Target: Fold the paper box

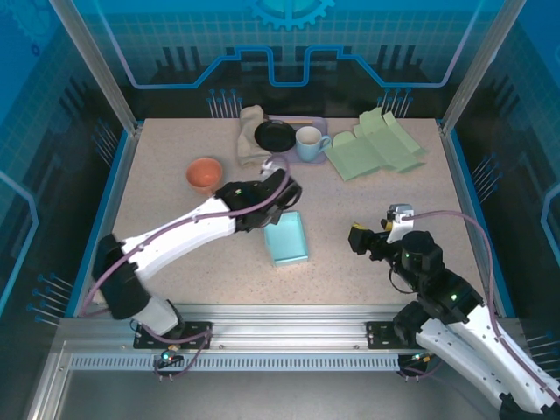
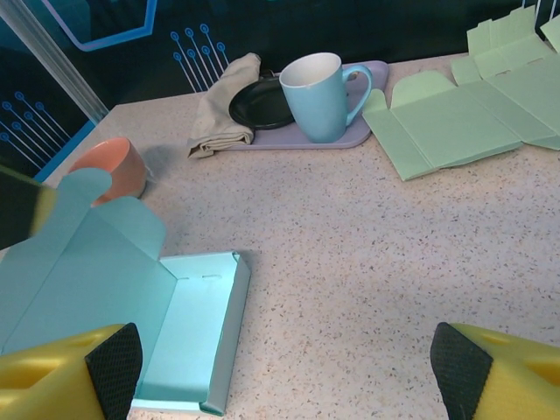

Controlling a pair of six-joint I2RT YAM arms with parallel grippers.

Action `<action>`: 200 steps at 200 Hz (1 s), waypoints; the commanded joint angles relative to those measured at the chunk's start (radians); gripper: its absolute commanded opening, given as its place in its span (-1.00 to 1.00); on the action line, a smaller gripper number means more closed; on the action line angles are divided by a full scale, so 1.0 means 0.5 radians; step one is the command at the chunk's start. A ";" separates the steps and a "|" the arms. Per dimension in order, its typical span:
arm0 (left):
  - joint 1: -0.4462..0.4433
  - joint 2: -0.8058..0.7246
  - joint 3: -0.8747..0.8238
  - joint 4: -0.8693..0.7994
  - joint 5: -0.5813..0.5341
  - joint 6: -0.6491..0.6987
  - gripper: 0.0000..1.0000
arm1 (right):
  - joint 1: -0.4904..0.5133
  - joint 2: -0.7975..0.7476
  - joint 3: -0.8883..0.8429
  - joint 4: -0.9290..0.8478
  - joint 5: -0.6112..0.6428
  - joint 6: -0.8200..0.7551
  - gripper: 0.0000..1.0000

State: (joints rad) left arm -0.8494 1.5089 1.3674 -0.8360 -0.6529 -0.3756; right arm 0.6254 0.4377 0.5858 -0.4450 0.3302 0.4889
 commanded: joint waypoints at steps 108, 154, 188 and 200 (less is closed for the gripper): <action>-0.013 -0.153 -0.382 0.357 0.139 -0.353 -0.22 | -0.028 0.080 -0.013 0.052 -0.079 -0.050 0.78; -0.004 -0.104 -0.236 0.368 0.175 0.090 -0.81 | -0.027 0.126 -0.012 0.068 -0.082 -0.070 0.78; -0.001 0.003 -0.130 0.519 0.437 0.956 -0.95 | -0.027 0.213 -0.032 0.149 -0.009 -0.134 0.78; -0.001 0.049 -0.097 0.537 0.558 1.248 -0.93 | -0.031 0.282 -0.044 0.211 0.013 -0.151 0.79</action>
State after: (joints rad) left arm -0.8516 1.4872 1.2728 -0.6155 -0.5037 -0.1394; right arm 0.6243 0.5358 0.5842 -0.4122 0.3080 0.4500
